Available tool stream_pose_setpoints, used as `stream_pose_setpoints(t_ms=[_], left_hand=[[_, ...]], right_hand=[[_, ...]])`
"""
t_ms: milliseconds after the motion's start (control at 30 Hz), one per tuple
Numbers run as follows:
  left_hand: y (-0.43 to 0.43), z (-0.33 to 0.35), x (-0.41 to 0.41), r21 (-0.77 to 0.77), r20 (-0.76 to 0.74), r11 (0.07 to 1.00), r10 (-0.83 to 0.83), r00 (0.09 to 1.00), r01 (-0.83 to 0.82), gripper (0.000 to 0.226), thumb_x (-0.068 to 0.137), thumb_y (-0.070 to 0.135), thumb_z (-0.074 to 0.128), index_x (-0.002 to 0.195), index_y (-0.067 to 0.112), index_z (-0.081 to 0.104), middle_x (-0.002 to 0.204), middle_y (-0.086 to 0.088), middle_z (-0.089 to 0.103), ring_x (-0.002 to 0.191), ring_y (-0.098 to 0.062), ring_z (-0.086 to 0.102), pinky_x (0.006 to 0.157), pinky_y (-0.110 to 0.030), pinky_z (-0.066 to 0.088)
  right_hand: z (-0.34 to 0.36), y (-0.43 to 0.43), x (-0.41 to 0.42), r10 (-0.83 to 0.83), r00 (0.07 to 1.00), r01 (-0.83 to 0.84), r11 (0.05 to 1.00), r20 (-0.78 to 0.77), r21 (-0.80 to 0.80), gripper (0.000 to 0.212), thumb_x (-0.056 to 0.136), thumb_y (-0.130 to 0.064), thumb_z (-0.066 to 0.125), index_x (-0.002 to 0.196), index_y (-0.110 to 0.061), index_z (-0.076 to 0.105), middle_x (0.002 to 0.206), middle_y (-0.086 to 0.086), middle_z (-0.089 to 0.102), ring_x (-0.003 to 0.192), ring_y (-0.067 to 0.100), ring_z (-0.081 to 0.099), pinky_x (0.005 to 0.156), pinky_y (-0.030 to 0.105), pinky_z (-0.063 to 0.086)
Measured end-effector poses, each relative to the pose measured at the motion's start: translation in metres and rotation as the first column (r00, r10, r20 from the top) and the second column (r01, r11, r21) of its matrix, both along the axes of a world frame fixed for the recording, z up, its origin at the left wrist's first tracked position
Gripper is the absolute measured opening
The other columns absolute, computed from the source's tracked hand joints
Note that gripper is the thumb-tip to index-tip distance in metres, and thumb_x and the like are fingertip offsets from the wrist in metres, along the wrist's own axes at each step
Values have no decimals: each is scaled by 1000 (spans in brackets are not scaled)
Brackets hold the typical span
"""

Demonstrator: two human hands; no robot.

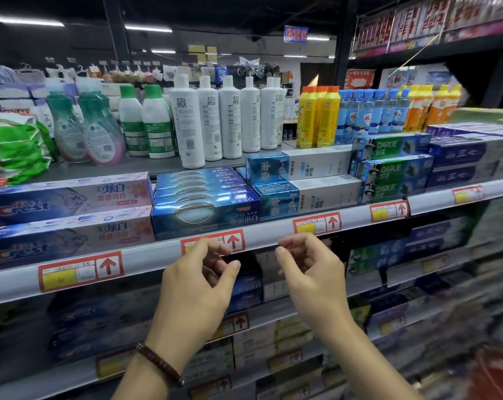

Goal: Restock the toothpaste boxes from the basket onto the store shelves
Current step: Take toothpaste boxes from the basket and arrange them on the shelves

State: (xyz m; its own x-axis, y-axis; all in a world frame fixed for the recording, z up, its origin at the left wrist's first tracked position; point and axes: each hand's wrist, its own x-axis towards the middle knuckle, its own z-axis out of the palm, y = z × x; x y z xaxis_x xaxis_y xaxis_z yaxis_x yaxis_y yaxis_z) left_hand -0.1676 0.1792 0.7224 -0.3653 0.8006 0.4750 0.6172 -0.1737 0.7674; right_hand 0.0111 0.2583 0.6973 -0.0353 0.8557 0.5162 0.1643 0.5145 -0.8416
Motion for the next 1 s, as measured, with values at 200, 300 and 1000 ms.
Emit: stream_pose_setpoints(t_ms=[200,300,1000], left_hand=[[13,-21,17,-61,-4,992,-114,993,113,13,91,34,78,94,38,67,84,20,67,74,-6,64,63,-15,50],[20,-30,27,-108,-20,976,-190,982,187,13,92,38,77,95,41,64,85,22,66,75,-5,64,61,-16,49],[10,-102,119,-247,32,827,-514,857,505,11,94,35,74,95,37,64,84,23,67,77,-2,65,62,-20,51]], right_hand=[[-15,-15,18,-84,996,85,995,16,-57,8,99,-24,73,94,-30,72,84,-9,73,79,14,70,72,38,60],[-22,-24,25,-120,993,120,988,6,-99,8,100,-24,73,94,-30,72,82,-7,73,77,16,71,72,44,60],[-100,-108,109,-442,895,438,851,55,-291,13,97,-19,75,95,-31,74,88,-9,75,83,13,73,74,37,61]])
